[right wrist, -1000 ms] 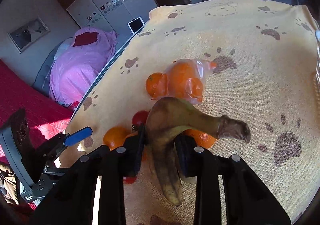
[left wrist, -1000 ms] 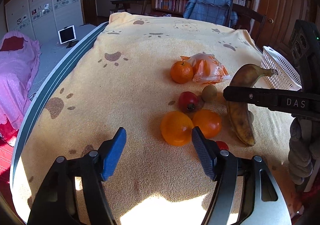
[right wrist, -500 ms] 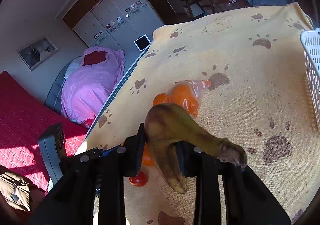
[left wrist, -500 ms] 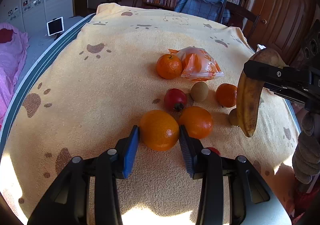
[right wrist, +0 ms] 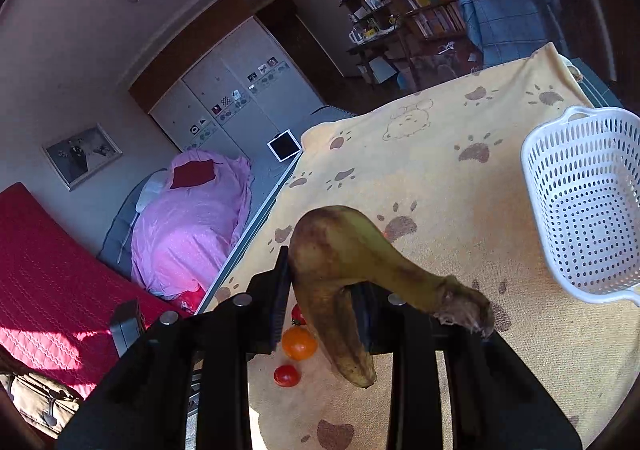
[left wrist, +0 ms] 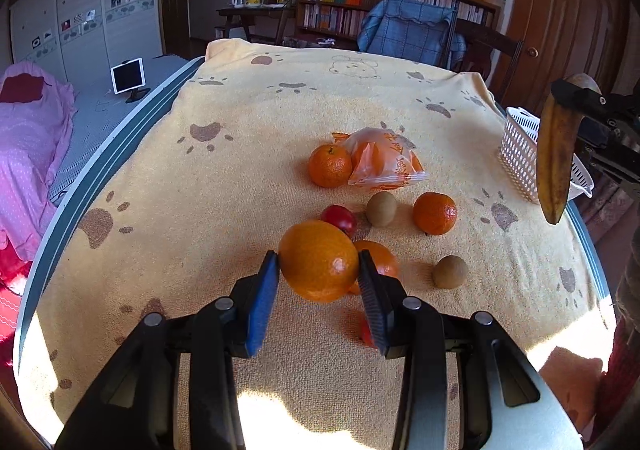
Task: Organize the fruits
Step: 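Lift the banana with the right gripper and carry it to the white basket, then lower the banana into the basket and open the right gripper while the left gripper grasps an orange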
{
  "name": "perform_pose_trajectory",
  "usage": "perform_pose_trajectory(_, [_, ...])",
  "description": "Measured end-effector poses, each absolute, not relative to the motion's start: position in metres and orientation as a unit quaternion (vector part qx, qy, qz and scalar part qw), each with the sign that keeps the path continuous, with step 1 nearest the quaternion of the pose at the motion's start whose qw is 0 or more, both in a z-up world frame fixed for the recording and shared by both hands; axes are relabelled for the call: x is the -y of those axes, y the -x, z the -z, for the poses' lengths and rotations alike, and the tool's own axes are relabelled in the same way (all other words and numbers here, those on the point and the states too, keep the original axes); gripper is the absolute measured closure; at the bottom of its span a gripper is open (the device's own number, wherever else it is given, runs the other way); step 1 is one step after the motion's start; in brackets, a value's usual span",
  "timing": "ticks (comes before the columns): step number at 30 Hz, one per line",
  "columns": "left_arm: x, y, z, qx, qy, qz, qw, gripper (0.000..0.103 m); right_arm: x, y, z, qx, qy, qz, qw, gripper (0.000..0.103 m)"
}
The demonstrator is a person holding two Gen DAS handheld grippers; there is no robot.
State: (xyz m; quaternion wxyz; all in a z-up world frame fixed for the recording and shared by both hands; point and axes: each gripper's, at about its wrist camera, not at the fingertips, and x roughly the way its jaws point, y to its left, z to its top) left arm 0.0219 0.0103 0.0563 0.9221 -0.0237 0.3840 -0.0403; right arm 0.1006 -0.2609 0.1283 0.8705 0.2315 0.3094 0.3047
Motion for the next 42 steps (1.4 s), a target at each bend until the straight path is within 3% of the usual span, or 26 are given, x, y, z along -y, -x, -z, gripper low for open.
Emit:
perform_pose_trajectory(14, [0.04,-0.026,-0.073,-0.372,-0.006,0.074,0.925,0.062,0.392,-0.108,-0.138,-0.257,-0.258,-0.139,0.921,0.074])
perform_pose_trajectory(31, [0.066,-0.027,-0.081,-0.367,-0.018,0.085,0.926,0.062,0.408,-0.181,-0.063,-0.361,-0.252,-0.075,0.895,0.072])
perform_pose_trajectory(37, [0.076,-0.033,-0.083,-0.368,-0.022,0.09,0.925,0.062,0.4,-0.165,-0.08,-0.3,-0.2,-0.031,0.932,0.051])
perform_pose_trajectory(42, [0.09,-0.039,-0.087,-0.366,-0.027,0.102,0.925,0.062,0.402,-0.157,-0.08,-0.281,-0.203,-0.014,0.938,0.051])
